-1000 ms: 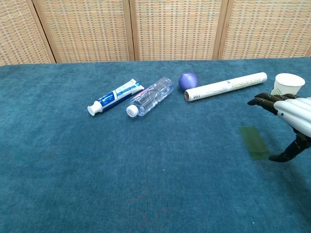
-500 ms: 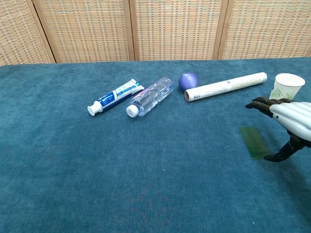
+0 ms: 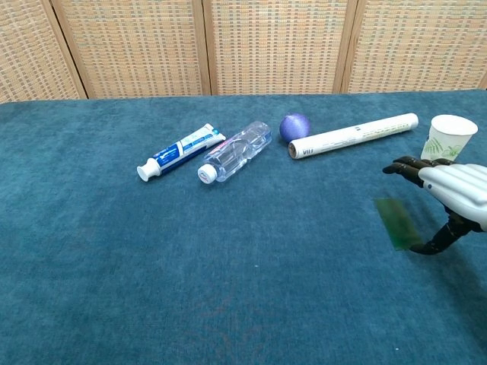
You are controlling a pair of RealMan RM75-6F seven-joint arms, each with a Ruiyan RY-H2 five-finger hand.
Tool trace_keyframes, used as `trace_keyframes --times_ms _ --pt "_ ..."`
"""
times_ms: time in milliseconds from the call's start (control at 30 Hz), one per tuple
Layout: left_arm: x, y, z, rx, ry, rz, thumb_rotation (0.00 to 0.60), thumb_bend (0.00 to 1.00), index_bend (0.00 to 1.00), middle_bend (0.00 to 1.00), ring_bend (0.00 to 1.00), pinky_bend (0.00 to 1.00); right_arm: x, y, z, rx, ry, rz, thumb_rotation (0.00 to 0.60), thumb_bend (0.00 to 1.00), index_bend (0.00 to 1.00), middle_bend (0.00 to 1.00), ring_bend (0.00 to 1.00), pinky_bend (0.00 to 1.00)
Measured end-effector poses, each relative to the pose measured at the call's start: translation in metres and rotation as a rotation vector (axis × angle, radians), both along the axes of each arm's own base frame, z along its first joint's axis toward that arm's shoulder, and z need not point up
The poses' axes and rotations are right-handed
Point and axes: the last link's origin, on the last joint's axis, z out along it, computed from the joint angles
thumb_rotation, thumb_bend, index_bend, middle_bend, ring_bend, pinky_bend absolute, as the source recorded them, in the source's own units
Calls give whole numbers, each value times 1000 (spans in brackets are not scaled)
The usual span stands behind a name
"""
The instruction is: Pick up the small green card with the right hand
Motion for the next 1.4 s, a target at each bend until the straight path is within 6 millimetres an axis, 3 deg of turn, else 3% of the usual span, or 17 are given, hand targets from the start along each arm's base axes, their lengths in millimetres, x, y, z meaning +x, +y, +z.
trace_keyframes --times_ms 1233,1400 --pt "2 -1 -1 -16 -9 -9 600 247 0 0 0 0 -7 -11 -9 7 -2 -24 600 260 95 0 0 0" --pt "2 -1 -2 -20 -7 -11 600 247 0 0 0 0 -7 -13 -8 -3 -9 -20 600 338 157 0 0 0"
